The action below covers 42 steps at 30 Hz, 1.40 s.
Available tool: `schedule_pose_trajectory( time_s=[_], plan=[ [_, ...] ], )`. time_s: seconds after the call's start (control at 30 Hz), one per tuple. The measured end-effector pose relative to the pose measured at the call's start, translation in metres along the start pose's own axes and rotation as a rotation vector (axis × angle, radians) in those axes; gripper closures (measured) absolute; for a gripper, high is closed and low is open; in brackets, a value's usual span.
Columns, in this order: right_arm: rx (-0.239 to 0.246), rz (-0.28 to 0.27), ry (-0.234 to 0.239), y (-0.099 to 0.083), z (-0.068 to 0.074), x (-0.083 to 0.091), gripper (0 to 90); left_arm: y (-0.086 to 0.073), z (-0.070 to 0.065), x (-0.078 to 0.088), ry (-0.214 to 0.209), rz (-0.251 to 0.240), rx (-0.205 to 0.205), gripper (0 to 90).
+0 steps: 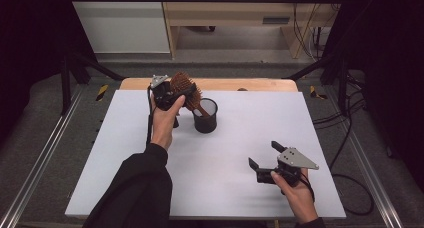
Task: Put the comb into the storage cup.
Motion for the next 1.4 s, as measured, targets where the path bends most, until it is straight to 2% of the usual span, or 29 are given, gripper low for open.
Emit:
schedule_pose_trajectory(
  time_s=[0.27, 0.4, 0.87, 1.1, 1.4],
  plan=[
    [0.0, 0.0, -0.001, 0.0, 0.0, 0.0, 3.0, -0.006, 0.0, 0.008, 0.01, -0.013, -0.001, 4.7],
    [0.001, 0.001, -0.001, 0.0, 0.0, 0.0, 3.0, -0.007, -0.002, 0.012, 0.007, -0.012, -0.026, 4.7],
    [0.015, 0.005, -0.003, -0.001, 0.001, -0.001, 3.0, -0.009, -0.006, 0.03, -0.01, -0.026, -0.057, 4.2],
    [0.018, 0.003, -0.007, 0.0, 0.0, 0.0, 3.0, -0.004, -0.006, 0.046, -0.009, -0.034, -0.098, 4.0],
    [0.024, 0.008, -0.011, -0.001, 0.002, -0.001, 3.0, -0.004, -0.008, 0.065, 0.001, -0.004, -0.166, 3.4]
  ],
)
Point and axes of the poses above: each handheld gripper's, and its own axes: x roughly backward along the jaws, y roughly out of its top, z roughly to its left, the point moved 6 cm from there along -x, roughly forward along the jaws, and after that the axes turned 13 degrees about -x, right-handed, at the moved point
